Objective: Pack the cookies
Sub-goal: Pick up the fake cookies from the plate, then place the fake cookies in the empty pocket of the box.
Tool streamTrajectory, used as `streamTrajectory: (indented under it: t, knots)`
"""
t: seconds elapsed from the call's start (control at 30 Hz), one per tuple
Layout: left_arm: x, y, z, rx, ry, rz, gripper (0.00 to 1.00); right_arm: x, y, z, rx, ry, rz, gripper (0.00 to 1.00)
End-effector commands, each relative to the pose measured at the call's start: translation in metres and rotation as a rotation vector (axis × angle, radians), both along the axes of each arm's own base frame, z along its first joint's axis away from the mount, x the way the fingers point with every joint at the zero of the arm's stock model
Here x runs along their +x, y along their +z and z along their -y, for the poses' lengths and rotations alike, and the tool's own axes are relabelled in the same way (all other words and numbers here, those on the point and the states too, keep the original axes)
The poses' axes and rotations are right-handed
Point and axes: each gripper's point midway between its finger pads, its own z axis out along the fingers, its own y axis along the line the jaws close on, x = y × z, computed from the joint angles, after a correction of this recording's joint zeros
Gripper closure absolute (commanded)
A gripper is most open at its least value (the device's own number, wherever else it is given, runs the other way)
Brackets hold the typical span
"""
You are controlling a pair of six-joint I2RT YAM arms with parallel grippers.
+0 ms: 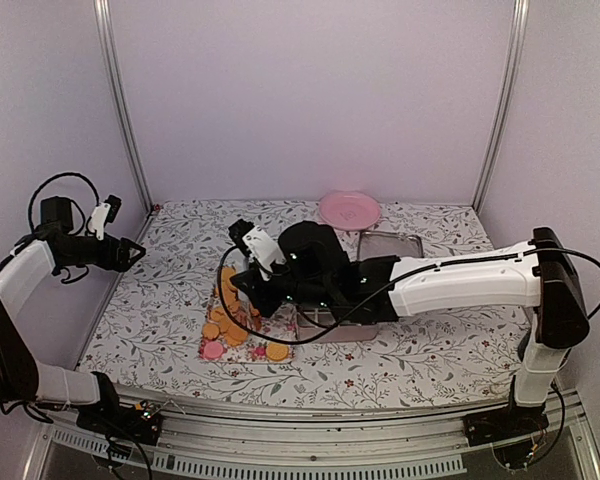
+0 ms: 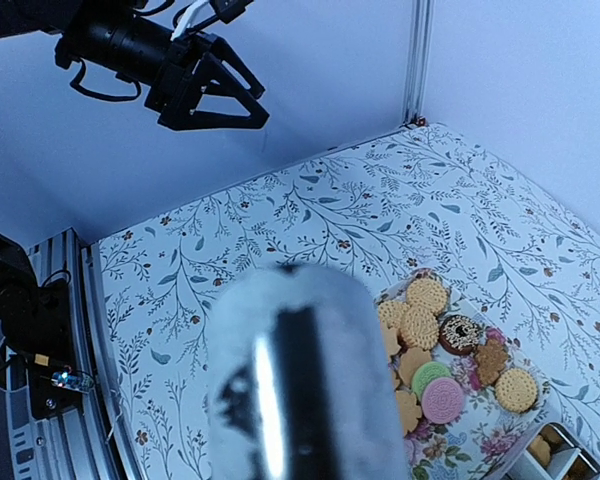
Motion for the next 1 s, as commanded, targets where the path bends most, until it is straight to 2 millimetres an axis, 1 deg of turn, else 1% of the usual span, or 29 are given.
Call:
streamTrajectory:
  t: [0.0,0.1,0.17,0.23,0.33,0.47,0.6,0.8,0.97]
  knots:
    - [0.001,0.011,0.004,-0.002,-0.022,0.022,0.02,0.026,0.071,0.030,0.083,-0.080,0.111,1.00]
    - [0.001,0.012,0.005,-0.007,-0.025,0.021,0.02,0.041,0.086,0.050,0.065,-0.120,0.165,1.00]
    - [0.002,0.012,0.006,-0.008,-0.029,0.021,0.02,0.051,0.093,0.065,0.055,-0.150,0.185,1.00]
    - [0.002,0.011,0.007,-0.008,-0.030,0.018,0.02,0.061,0.095,0.079,0.043,-0.180,0.199,1.00]
    - [0.002,0.010,0.007,-0.010,-0.031,0.014,0.02,0.079,0.090,0.101,0.014,-0.234,0.208,1.00]
    - [0.002,0.008,0.008,-0.011,-0.035,0.007,0.02,0.095,0.082,0.121,-0.013,-0.276,0.207,1.00]
    - [0.002,0.008,0.010,-0.011,-0.040,0.006,0.02,0.101,0.072,0.127,-0.033,-0.288,0.198,1.00]
    - [0.002,0.009,0.010,-0.010,-0.043,0.006,0.02,0.105,0.052,0.125,-0.074,-0.291,0.183,1.00]
    - [0.002,0.009,0.010,-0.006,-0.044,0.005,0.02,0.107,0.040,0.122,-0.095,-0.285,0.170,1.00]
